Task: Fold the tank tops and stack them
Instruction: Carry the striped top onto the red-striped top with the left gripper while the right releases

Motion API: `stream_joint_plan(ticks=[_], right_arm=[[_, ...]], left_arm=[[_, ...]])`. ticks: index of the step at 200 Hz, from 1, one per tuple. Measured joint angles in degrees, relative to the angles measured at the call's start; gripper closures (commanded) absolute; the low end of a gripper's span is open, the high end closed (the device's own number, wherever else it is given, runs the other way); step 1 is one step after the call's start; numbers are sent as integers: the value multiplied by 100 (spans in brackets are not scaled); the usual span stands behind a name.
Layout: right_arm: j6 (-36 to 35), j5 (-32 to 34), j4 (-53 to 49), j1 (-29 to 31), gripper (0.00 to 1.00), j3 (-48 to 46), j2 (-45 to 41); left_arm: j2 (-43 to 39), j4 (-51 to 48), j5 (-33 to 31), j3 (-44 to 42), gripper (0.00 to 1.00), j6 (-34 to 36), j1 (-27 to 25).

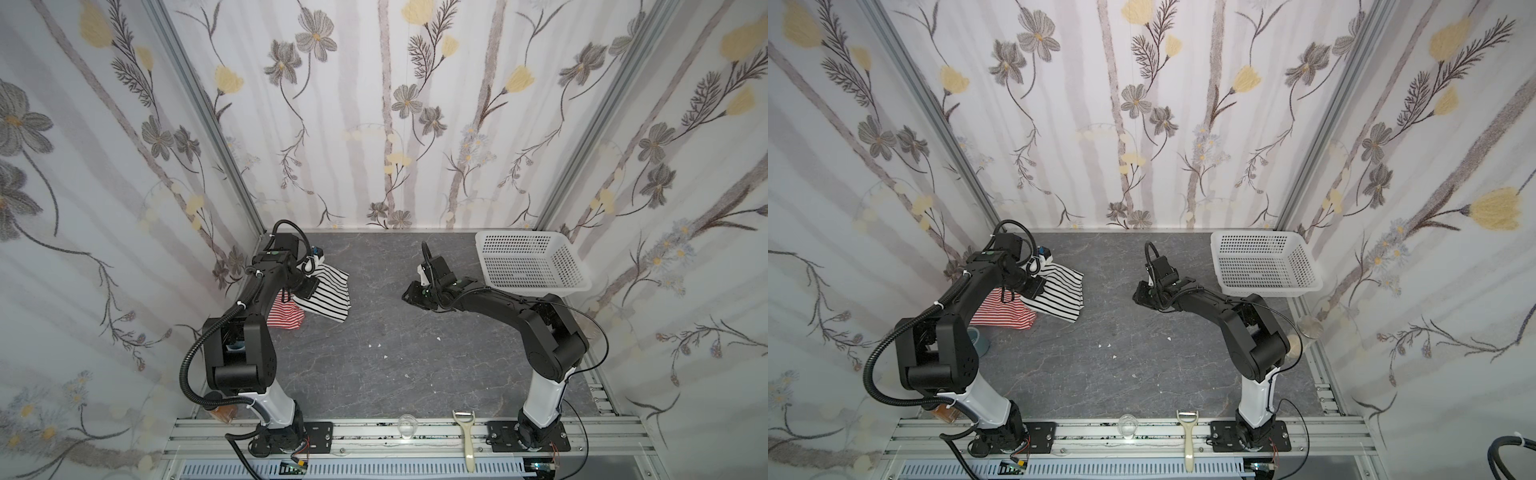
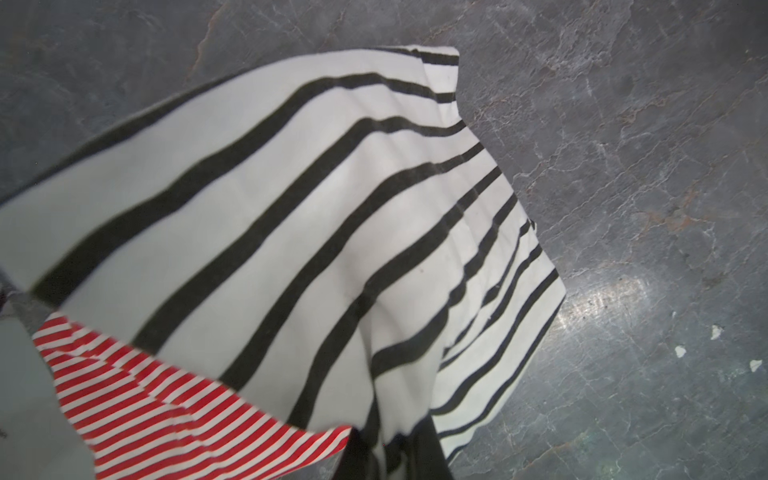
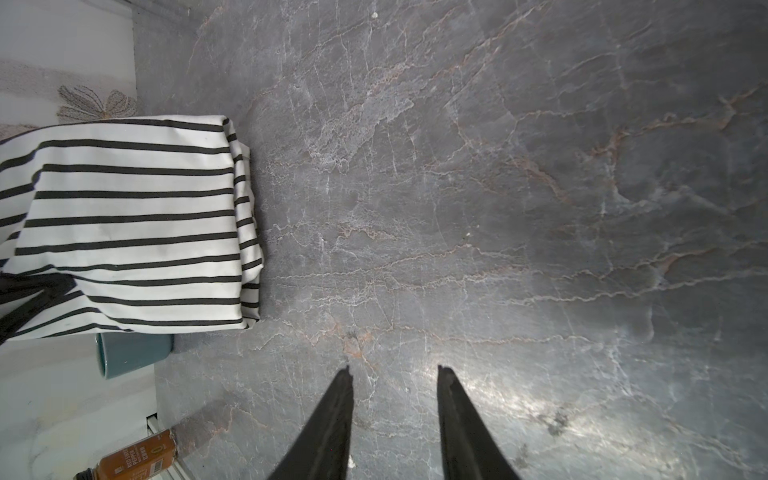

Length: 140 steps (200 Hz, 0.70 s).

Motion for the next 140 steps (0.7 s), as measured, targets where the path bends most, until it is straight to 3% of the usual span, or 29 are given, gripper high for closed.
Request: stream_joint_plan(ticks=[140], right_arm=[[107,-4,138,114,64,142,168]], left_arm=[[-157,-1311,-210,1228,100,1134,1139]])
